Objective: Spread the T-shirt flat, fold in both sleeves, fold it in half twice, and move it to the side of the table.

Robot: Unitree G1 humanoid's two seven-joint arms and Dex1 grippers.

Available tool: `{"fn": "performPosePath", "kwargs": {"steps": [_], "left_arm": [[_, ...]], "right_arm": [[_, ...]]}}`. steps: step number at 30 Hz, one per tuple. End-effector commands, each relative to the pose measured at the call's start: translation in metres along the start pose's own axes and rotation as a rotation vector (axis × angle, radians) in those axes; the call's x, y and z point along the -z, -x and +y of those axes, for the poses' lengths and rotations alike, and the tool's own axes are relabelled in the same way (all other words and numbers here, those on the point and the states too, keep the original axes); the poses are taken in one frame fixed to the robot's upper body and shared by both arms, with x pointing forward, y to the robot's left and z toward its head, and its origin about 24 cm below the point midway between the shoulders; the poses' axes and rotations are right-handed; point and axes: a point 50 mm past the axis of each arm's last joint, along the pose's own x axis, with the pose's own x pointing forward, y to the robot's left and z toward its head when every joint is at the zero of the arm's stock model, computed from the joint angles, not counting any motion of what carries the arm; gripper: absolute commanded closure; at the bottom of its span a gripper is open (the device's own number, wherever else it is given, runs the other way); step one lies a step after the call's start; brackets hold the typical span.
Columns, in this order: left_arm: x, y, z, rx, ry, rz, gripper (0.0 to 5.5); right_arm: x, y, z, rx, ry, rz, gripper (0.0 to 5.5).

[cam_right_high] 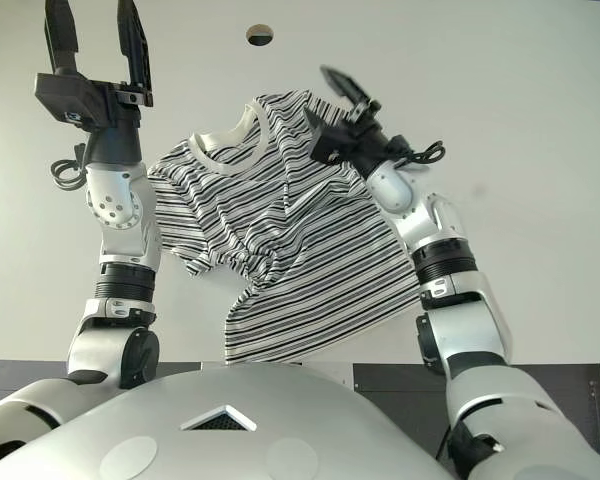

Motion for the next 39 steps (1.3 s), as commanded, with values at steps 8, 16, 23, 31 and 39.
{"fn": "performPosePath", "kwargs": {"steps": [8, 16, 23, 31, 39], "left_arm": [[-0.003, 0.000, 0.001, 0.005, -0.031, 0.005, 2.35], [-0.005, 0.002, 0.005, 0.042, -0.060, 0.013, 2.35], [0.008, 0.017, 0.004, 0.166, -0.069, 0.153, 2.35], [0.014, 0.035, 0.002, 0.329, -0.032, 0.294, 2.35], [0.004, 0.026, 0.007, 0.325, -0.031, 0.267, 2.35]], "right_arm": [[0.074, 0.023, -0.004, -0.161, 0.127, 0.336, 2.46], [0.099, 0.058, 0.003, -0.156, 0.049, 0.456, 2.46], [0.083, 0.047, -0.056, 0.293, 0.151, 0.285, 2.46], [0.013, 0.092, -0.074, 0.249, -0.181, -0.222, 2.46], [0.008, 0.166, 0.014, -0.602, -0.536, -0.162, 2.46]]}}
